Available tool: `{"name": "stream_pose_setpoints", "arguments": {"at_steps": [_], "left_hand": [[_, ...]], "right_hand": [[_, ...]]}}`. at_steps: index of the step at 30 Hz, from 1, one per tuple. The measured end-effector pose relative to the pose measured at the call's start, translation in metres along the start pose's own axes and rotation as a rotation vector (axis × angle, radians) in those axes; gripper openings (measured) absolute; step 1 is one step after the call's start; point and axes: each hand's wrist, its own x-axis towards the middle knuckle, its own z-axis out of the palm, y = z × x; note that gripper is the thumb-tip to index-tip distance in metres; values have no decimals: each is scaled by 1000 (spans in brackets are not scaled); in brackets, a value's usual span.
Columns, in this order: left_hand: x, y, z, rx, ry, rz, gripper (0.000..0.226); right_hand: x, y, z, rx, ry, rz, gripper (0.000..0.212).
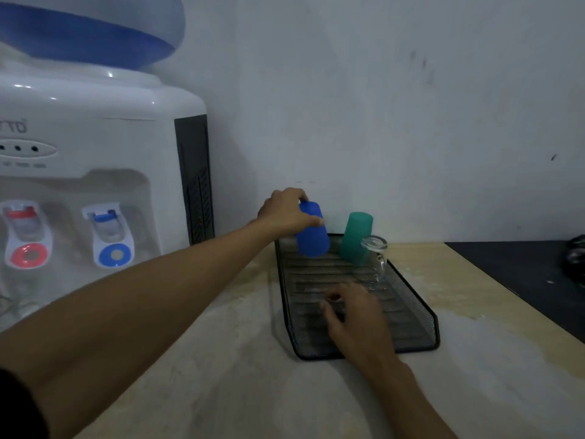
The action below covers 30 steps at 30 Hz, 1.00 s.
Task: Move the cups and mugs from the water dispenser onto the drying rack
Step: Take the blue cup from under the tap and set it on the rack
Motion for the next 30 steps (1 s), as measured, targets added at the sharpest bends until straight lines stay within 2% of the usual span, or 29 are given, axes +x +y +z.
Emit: {"name": "stream_pose_setpoints", "arguments": {"at_steps": [8, 18, 30], "left_hand": [[39, -10, 35, 316, -100, -5, 67], [48, -15, 47, 363, -114, -15, 54], [51, -22, 56, 281, -54, -4, 53]], "right_hand": [[2, 2, 3, -13, -14, 3, 14], [1, 3, 6, -27, -22, 8, 14], [2, 2, 7, -34, -27, 1, 15]]}}
